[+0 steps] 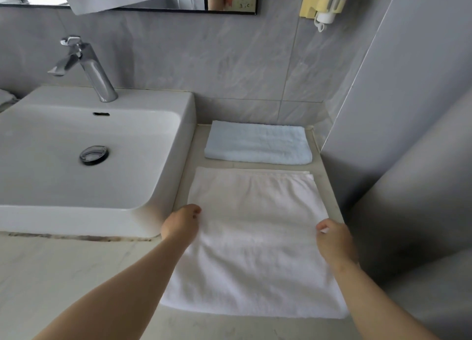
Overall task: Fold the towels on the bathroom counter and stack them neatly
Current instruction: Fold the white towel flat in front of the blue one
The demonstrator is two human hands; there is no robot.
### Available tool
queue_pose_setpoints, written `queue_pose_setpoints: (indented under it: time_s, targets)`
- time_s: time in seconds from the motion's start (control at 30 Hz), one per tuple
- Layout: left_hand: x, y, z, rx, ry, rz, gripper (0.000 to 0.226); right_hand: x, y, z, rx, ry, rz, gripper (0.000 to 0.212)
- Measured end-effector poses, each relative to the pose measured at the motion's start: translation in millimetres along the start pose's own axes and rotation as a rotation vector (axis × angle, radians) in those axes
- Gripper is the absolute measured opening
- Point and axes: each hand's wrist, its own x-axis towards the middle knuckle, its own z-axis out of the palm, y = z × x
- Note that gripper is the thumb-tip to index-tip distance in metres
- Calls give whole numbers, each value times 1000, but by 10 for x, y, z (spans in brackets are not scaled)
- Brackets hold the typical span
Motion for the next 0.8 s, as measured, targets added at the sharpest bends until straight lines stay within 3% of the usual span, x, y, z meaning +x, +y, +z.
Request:
queue_pose_setpoints:
  time_s: [0.07,0.1,0.2,0.27,0.37,0.47,0.53,0.63,0.8]
  targets:
    - [-30,43,60,35,32,24,33,-71,-75,-8,-344,74,-121,33]
    - [-40,62,86,49,47,45,33,-112,-120,13,-397,97,-223,39]
    - [-57,86,155,164,20,79,44,-217,-210,187,-415,-143,-439,50]
    - [-72,84,166,230,-6,24,50,-245,-175,314,-467,-303,-424,55]
    - [-109,138,178,316,18,13,58,-198,-159,337,-489,-298,-407,57]
    - [-223,311,335,406,-19,337,62,-204,-246,355,-495,-269,-475,66]
    - [-281,361,476,423,-140,458,67,-271,-283,429,-496,-331,-551,92]
    - [-219,322,567,462,-234,428,72,-228,-238,510,-530,-339,-561,111]
    - [-96,423,519,477,-251,379,63,-96,-331,492,-518,-368,-545,106]
